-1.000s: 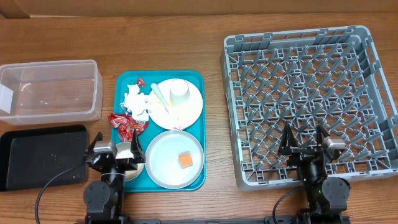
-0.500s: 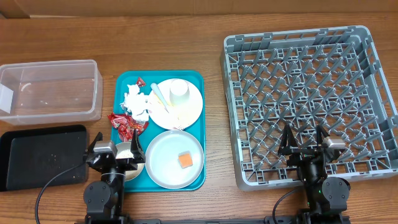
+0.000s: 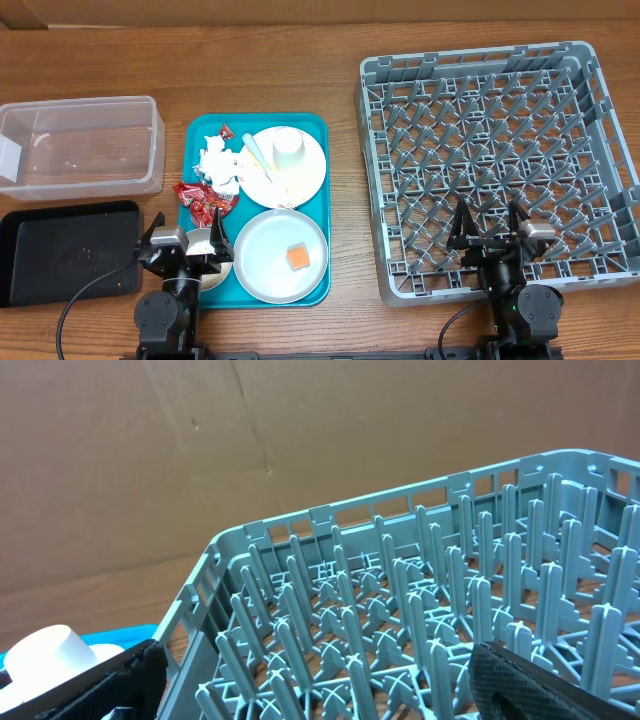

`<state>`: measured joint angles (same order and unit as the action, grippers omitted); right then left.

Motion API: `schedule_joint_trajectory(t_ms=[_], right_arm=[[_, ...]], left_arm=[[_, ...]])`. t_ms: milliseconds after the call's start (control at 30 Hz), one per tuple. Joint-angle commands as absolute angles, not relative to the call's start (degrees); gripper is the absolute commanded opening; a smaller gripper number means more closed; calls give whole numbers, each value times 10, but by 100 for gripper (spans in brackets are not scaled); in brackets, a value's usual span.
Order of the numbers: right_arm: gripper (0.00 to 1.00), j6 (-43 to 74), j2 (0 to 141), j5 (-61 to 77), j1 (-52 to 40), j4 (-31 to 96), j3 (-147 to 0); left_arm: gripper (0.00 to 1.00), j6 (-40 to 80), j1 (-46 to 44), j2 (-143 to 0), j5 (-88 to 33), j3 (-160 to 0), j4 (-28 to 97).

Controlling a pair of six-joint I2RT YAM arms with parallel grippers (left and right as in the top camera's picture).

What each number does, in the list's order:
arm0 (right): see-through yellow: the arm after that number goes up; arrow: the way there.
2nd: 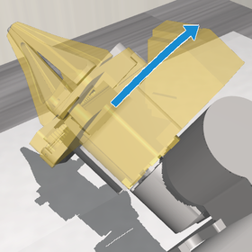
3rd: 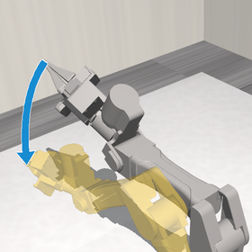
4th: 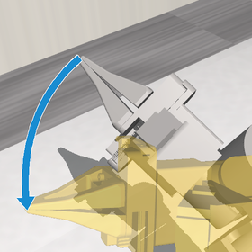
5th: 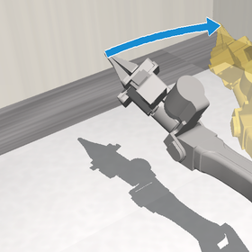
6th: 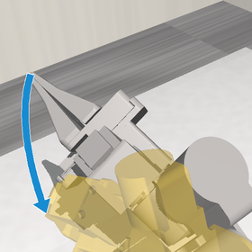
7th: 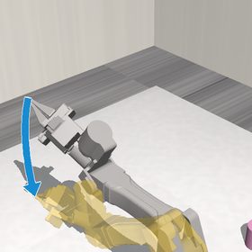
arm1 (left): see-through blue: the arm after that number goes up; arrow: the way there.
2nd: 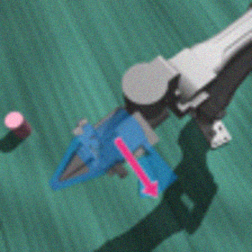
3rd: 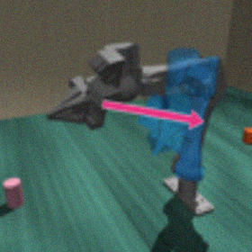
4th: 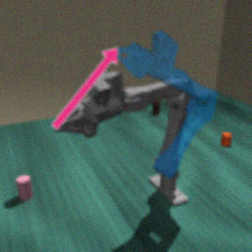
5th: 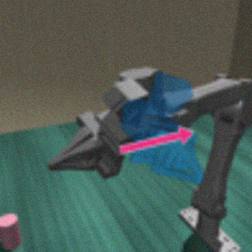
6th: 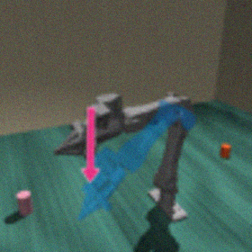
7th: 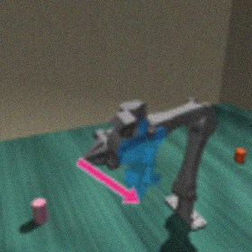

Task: Sort waste into correct bins and load items into the dishwasher rack

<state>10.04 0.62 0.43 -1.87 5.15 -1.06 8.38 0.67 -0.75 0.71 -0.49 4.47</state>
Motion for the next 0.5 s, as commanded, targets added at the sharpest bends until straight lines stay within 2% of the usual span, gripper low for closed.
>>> schedule_joint_trajectory(t_ms=[0, 67, 167, 333, 467], right_arm=[[100, 96, 2, 1, -15, 48, -5], [100, 96, 2, 1, -15, 48, -5], [100, 96, 2, 1, -15, 48, -5], [100, 96, 2, 1, -15, 48, -5], [100, 96, 2, 1, -15, 48, -5]], left_arm=[[100, 73, 4, -4, 14, -3, 43], [100, 80, 4, -4, 9, -3, 41], [100, 193, 3, -4, -80, -3, 32], [100, 333, 3, -4, -125, -3, 12], [100, 342, 3, -4, -185, -12, -2]])
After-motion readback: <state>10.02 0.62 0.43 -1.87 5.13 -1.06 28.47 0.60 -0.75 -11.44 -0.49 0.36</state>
